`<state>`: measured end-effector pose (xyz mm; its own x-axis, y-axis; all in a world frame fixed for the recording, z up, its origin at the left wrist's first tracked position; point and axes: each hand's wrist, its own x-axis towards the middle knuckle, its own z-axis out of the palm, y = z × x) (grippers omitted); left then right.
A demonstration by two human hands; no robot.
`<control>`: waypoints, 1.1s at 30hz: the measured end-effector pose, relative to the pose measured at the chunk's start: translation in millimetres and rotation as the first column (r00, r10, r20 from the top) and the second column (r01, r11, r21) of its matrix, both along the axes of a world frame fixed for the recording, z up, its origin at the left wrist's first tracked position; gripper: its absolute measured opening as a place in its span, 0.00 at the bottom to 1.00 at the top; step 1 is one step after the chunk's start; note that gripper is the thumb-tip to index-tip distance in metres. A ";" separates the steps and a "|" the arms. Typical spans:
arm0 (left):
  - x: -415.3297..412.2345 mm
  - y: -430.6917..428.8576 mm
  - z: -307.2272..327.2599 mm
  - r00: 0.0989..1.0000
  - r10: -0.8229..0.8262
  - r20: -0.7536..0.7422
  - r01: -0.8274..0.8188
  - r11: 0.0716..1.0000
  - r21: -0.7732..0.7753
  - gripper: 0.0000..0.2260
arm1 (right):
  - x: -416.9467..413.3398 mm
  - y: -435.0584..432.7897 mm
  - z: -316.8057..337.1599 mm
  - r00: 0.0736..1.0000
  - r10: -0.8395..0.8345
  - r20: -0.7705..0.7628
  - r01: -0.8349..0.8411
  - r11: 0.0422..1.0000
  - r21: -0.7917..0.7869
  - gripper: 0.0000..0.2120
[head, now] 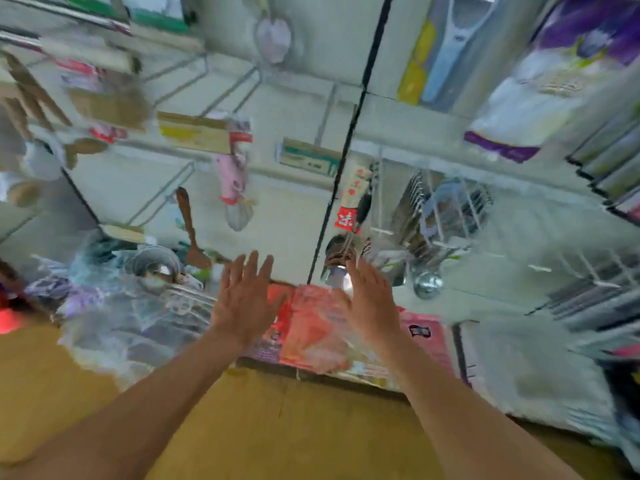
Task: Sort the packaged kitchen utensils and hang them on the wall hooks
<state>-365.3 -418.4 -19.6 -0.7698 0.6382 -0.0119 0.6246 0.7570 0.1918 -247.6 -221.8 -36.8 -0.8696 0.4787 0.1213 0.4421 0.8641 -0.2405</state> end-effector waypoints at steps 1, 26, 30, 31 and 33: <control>12.7 23.4 -0.5 0.999 -0.040 0.009 0.040 0.999 0.000 0.32 | 17.0 20.3 0.1 1.000 -0.029 0.007 0.029 1.000 0.003 0.27; 95.7 413.9 -47.3 0.749 -0.145 0.646 -0.137 0.920 0.367 0.08 | 50.4 296.1 -3.6 0.665 -0.521 -0.536 0.207 0.818 -0.537 0.22; 89.0 437.0 -51.9 0.719 -0.260 0.645 -0.163 0.838 0.520 0.15 | 46.6 309.1 -0.2 0.649 -0.539 -0.537 0.169 0.790 -0.589 0.12; 89.2 438.1 -52.0 0.690 -0.269 0.672 -0.176 0.838 0.517 0.13 | 45.6 312.8 -1.0 0.656 -0.538 -0.529 0.163 0.786 -0.596 0.11; 87.6 440.7 -56.2 0.622 -0.314 0.718 -0.212 0.814 0.540 0.08 | 44.8 319.4 -1.7 0.670 -0.547 -0.501 0.175 0.773 -0.610 0.08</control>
<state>-277.7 22.4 -75.8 -0.6051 0.7671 -0.2130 0.0831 0.3270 0.9414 -202.7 97.6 -38.5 -0.4117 0.8847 0.2185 0.2737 0.3487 -0.8964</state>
